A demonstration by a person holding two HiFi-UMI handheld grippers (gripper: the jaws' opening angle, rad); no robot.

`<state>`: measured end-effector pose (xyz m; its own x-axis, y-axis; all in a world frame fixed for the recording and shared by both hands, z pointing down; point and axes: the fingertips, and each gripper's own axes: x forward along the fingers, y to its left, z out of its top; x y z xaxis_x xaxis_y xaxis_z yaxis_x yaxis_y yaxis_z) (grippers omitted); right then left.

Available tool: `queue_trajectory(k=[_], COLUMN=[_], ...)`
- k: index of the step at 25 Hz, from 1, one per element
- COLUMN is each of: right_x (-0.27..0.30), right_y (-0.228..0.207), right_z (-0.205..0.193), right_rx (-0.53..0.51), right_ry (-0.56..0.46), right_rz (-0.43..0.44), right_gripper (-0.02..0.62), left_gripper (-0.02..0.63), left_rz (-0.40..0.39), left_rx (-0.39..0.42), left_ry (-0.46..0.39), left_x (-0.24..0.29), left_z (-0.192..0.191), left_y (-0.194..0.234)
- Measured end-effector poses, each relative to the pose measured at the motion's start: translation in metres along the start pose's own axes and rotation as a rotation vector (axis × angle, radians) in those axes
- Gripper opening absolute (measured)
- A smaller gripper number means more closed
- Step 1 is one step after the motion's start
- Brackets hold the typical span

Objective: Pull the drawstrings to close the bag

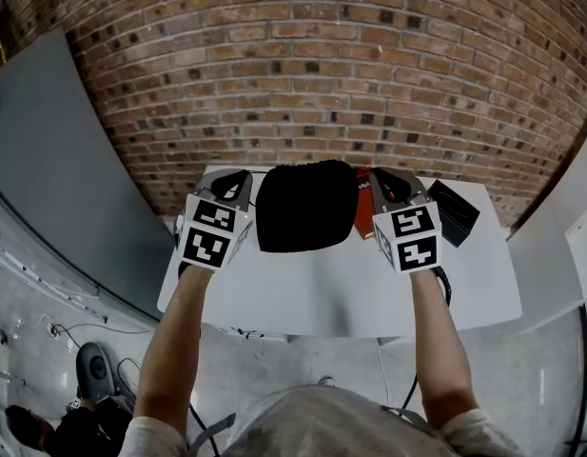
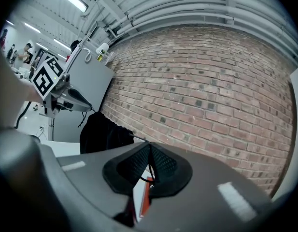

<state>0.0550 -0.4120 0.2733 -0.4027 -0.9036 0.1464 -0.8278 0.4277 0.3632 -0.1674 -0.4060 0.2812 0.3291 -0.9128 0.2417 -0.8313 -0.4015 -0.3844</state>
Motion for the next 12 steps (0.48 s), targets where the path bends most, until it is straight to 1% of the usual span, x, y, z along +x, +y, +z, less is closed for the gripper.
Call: queue_trajectory(k=[7,12], right_x=[0.0,-0.001], right_y=[-0.006,-0.005], right_z=[-0.003,-0.006], right_rx=[0.041,0.079], right_ry=[0.009,0.018], right_rz=[-0.032,-0.037], right_gripper=[0.005,0.005], left_gripper=[0.008,0.007], left_rz=[0.026,0.033], left_rx=[-0.019,-0.043], left_ry=[0.008,0.02], left_x=[-0.006,-0.011], left_z=[-0.008,-0.017], left_y=[0.011,0.016])
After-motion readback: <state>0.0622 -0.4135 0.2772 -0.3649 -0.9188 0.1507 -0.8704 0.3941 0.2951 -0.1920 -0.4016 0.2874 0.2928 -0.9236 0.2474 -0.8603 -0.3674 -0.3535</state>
